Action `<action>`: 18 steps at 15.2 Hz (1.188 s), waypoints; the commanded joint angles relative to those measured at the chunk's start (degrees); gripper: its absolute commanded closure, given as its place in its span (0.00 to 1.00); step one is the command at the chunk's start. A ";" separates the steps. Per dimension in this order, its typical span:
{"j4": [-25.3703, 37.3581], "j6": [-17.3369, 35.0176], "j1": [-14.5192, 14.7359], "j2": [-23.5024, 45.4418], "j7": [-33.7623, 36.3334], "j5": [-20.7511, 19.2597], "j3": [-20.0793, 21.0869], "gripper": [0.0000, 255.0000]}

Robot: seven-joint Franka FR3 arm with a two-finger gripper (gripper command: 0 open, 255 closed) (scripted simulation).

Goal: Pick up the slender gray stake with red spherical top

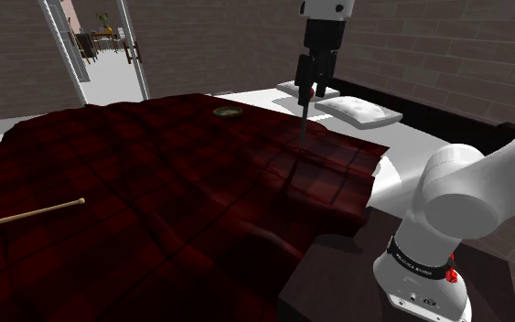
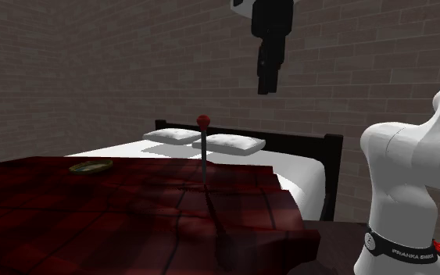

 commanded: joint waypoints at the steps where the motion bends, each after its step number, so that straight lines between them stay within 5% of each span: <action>1: 0.00 0.00 0.00 0.00 0.00 0.00 0.00 0.00; 18: 13.32 8.40 -5.72 22.09 -18.95 -5.33 -17.92 0.00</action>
